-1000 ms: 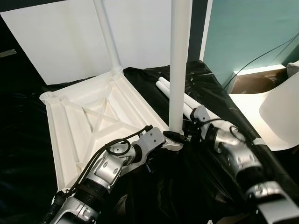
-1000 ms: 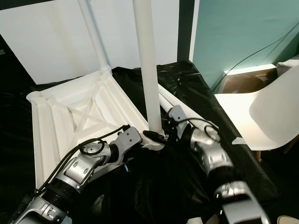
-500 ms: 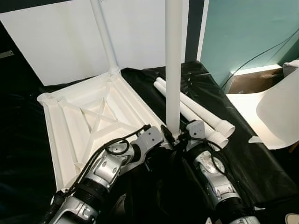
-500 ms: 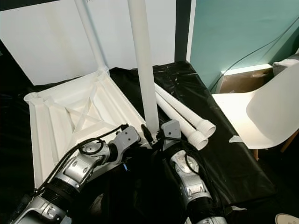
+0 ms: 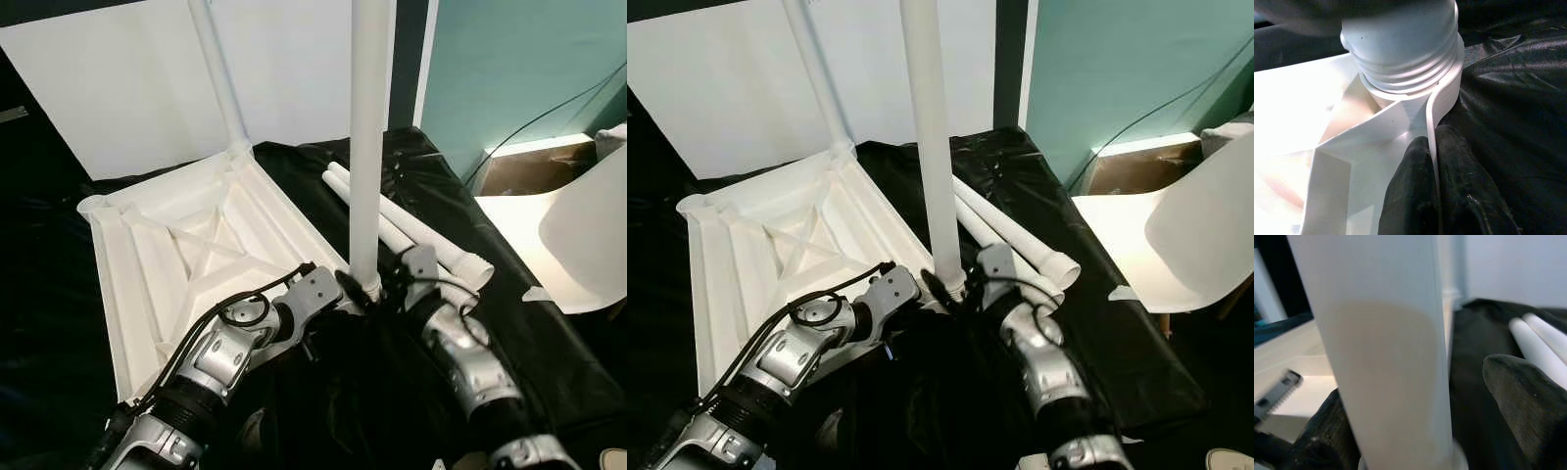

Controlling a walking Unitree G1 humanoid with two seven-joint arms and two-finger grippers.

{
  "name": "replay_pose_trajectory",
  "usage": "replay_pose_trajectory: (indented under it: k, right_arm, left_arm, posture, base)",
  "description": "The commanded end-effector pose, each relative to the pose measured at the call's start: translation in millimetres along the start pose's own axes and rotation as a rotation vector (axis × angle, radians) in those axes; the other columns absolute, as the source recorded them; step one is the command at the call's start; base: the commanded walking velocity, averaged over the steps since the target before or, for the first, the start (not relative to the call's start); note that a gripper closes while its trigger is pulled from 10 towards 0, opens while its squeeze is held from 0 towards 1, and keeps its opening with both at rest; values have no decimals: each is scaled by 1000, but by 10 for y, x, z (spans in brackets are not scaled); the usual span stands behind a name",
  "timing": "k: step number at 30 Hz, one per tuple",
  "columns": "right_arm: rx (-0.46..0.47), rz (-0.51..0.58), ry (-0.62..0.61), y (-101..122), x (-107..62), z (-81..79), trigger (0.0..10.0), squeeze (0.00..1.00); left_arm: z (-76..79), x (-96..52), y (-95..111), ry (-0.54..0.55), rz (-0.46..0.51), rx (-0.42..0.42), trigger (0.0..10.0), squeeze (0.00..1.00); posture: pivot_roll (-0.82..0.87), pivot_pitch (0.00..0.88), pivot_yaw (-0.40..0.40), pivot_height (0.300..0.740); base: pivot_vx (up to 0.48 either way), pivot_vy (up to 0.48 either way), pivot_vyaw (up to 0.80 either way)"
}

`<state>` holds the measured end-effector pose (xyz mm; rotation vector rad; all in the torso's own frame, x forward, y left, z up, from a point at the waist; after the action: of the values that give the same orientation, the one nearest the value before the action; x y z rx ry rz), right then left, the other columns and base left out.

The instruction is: Building children table

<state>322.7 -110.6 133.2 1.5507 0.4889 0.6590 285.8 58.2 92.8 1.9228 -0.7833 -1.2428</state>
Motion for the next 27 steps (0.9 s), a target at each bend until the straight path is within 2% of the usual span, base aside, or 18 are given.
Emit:
replay_pose_trajectory:
  k: [1, 4, 5, 6, 8, 9, 10, 13, 17, 23, 24, 26, 27]
  right_arm:
    - [30, -13, 48, 42, 37, 21, 10000, 0]
    - [31, -65, 159, 91, 67, 24, 10000, 0]
    - [31, -65, 159, 91, 67, 24, 10000, 0]
    - [33, -97, 201, 69, 56, 13, 4039, 0]
    - [33, -97, 201, 69, 56, 13, 4039, 0]
    - [25, -136, 282, 32, 15, -40, 0, 0]
    - [29, -178, 350, -11, -28, -84, 0, 0]
    - [54, -215, 392, -44, -55, -98, 0, 0]
    - [90, -209, 354, -27, -28, -38, 0, 0]
    - [111, -202, 320, -46, -38, -43, 0, 0]
    - [103, -148, 206, -94, -27, -118, 0, 0]
    - [100, -131, 167, -105, -26, -138, 0, 0]
    - [73, -67, 62, -101, -27, -148, 0, 0]
  left_arm:
    - [274, 81, -264, -126, -73, -82, 10000, 0]
    - [283, 77, -280, -124, -77, -84, 10000, 0]
    - [283, 77, -280, -124, -77, -84, 10000, 0]
    - [285, 76, -284, -124, -78, -83, 10000, 0]
    - [285, 76, -284, -124, -78, -83, 10000, 0]
    - [283, 74, -284, -124, -79, -82, 10000, 0]
    - [278, 72, -281, -122, -78, -82, 10000, 0]
    - [271, 69, -276, -119, -76, -81, 10000, 0]
    - [272, 63, -278, -120, -76, -83, 10000, 0]
    - [271, 58, -279, -123, -77, -80, 10000, 0]
    - [267, 61, -276, -125, -78, -77, 10000, 0]
    - [265, 63, -275, -125, -78, -77, 10000, 0]
    - [264, 67, -270, -124, -77, -76, 10000, 0]
  posture:
    - [54, 0, 50, 740]
    - [54, 0, 46, 740]
    - [54, 0, 46, 740]
    - [57, 0, 41, 740]
    - [57, 0, 41, 740]
    - [59, 0, 41, 740]
    - [62, 0, 40, 740]
    - [63, 0, 39, 740]
    - [60, 0, 46, 740]
    - [55, 0, 50, 740]
    - [55, 0, 50, 740]
    - [55, 0, 50, 740]
    - [58, 0, 47, 740]
  base:
    - [0, 0, 0]
    - [0, 0, 0]
    - [0, 0, 0]
    - [0, 0, 0]
    - [0, 0, 0]
    - [0, 0, 0]
    - [0, 0, 0]
    - [0, 0, 0]
    - [0, 0, 0]
    - [0, 0, 0]
    - [0, 0, 0]
    - [0, 0, 0]
    - [0, 0, 0]
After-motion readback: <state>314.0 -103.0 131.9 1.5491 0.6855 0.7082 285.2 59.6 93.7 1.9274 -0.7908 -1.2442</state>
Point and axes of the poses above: a point about 5 cm out from each wrist's last joint towards the gripper, its own x axis pointing out of the wrist towards the gripper, its own y axis along the axis of the wrist's last joint, z = x × y, the point moved 1 cm from there along x, pointing out of the wrist towards the gripper, and after that the axes turned 11 degrees about x, right-handed, at the moved point
